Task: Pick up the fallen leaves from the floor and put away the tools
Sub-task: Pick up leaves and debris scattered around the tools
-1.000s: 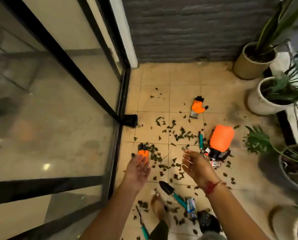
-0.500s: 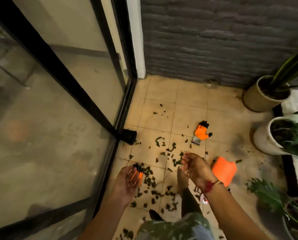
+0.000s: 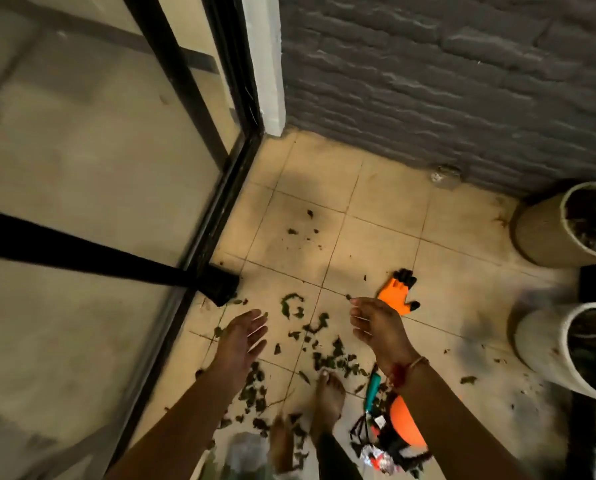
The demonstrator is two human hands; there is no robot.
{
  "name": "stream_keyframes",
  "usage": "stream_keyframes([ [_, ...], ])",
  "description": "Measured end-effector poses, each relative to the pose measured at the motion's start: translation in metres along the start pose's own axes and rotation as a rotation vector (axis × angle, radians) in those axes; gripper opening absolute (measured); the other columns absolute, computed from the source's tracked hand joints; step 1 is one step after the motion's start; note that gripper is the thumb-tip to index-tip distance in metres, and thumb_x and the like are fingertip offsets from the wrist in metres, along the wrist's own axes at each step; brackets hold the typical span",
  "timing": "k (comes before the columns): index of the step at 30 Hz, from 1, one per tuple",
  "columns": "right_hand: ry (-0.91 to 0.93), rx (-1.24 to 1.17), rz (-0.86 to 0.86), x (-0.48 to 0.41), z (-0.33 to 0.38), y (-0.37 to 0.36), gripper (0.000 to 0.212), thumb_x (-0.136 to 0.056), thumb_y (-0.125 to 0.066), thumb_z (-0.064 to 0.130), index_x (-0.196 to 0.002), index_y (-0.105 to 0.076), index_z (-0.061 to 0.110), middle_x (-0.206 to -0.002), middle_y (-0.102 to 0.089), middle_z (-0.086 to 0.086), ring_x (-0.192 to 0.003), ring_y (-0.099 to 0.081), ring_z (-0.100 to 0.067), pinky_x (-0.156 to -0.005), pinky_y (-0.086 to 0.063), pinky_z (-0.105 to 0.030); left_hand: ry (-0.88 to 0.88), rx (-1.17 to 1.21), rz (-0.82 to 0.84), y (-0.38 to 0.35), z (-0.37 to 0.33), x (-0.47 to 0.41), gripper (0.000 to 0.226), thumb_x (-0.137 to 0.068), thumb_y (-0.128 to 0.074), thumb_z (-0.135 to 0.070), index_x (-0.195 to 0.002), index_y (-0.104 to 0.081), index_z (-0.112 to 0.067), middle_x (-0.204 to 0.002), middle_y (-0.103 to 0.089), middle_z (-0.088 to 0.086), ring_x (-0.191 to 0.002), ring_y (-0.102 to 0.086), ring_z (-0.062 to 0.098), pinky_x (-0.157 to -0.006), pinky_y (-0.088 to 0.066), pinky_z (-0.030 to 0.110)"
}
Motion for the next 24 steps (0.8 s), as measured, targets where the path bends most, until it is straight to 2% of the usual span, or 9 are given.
stream_keyframes([
  [7,-0.044,0.112,-0.113,-0.072,-0.038,0.003,0.018,-0.094,-0.05,0.008,-0.082,-0.063,0.013,-0.078,-0.059,-0.003,-0.07,-0.053,-0.015,-0.063,-0.041,-0.025,-0.095,-0.266,-0.09,-0.008,-0.027,-0.079,0.02,-0.098,-0.049,-0.015,-0.112,-0.062,-0.008,-0.109,-0.062,0.008,-0.107,-0.056,0.022,-0.096,-0.042,0.037],
  [11,0.163,0.389,-0.108,-0.138,-0.045,-0.006,0.024,-0.093,-0.051,0.007,-0.078,-0.063,0.021,-0.084,-0.062,0.004,-0.083,-0.055,-0.016,-0.075,-0.041,-0.027,-0.151,-0.334,-0.067,-0.023,-0.032,-0.15,0.011,-0.095,-0.052,-0.009,-0.096,-0.063,-0.014,-0.099,-0.061,0.005,-0.102,-0.055,0.02,-0.092,-0.041,0.035],
  [15,0.386,0.718,-0.099,-0.226,-0.051,-0.03,0.016,-0.093,-0.053,0.006,-0.101,-0.066,0.007,-0.105,-0.063,-0.007,-0.096,-0.055,-0.017,-0.08,-0.038,-0.021,-0.267,-0.408,-0.039,-0.039,-0.022,-0.229,0.017,-0.094,-0.055,-0.005,-0.082,-0.059,-0.016,-0.088,-0.059,-0.004,-0.088,-0.055,0.012,-0.088,-0.041,0.028],
  [16,0.424,0.77,-0.115,-0.25,-0.057,-0.033,0.019,-0.092,-0.054,0.007,-0.108,-0.064,0.006,-0.111,-0.061,-0.01,-0.103,-0.056,-0.021,-0.087,-0.039,-0.023,-0.302,-0.432,-0.032,-0.043,-0.017,-0.249,0.014,-0.094,-0.056,-0.006,-0.084,-0.059,-0.016,-0.088,-0.059,-0.003,-0.088,-0.055,0.011,-0.087,-0.039,0.025],
  [18,0.479,0.86,-0.107,-0.296,-0.071,-0.04,0.029,-0.091,-0.056,0.009,-0.12,-0.059,0.008,-0.126,-0.053,-0.013,-0.116,-0.051,-0.028,-0.099,-0.036,-0.028,-0.384,-0.53,-0.032,-0.047,-0.008,-0.29,0.005,-0.093,-0.058,-0.01,-0.096,-0.06,-0.013,-0.099,-0.06,-0.001,-0.1,-0.055,0.014,-0.087,-0.037,0.02],
  [21,0.576,0.978,-0.113,-0.352,-0.087,-0.046,0.042,-0.093,-0.054,0.014,-0.134,-0.048,0.007,-0.139,-0.042,-0.016,-0.128,-0.041,-0.031,-0.105,-0.031,-0.028,-0.509,-0.716,-0.05,-0.054,-0.003,-0.352,0.022,-0.094,-0.057,-0.015,-0.116,-0.058,-0.013,-0.117,-0.055,-0.002,-0.112,-0.049,0.013,-0.086,-0.033,0.014],
  [24,0.71,1.071,-0.102,-0.405,-0.103,-0.052,0.054,-0.095,-0.052,0.022,-0.143,-0.036,0.006,-0.15,-0.029,-0.018,-0.137,-0.031,-0.032,-0.112,-0.03,-0.037,-0.648,-0.769,-0.076,-0.062,-0.004,-0.418,0.033,-0.093,-0.059,-0.016,-0.125,-0.054,-0.017,-0.127,-0.048,-0.001,-0.116,-0.045,0.013,-0.094,-0.033,0.019],
])
Point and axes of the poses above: each hand's wrist, its own x-axis away from the middle knuckle, its own y-axis out of the back of the hand, z = x × y, the point moved 6 cm from there along -x, towards the middle knuckle
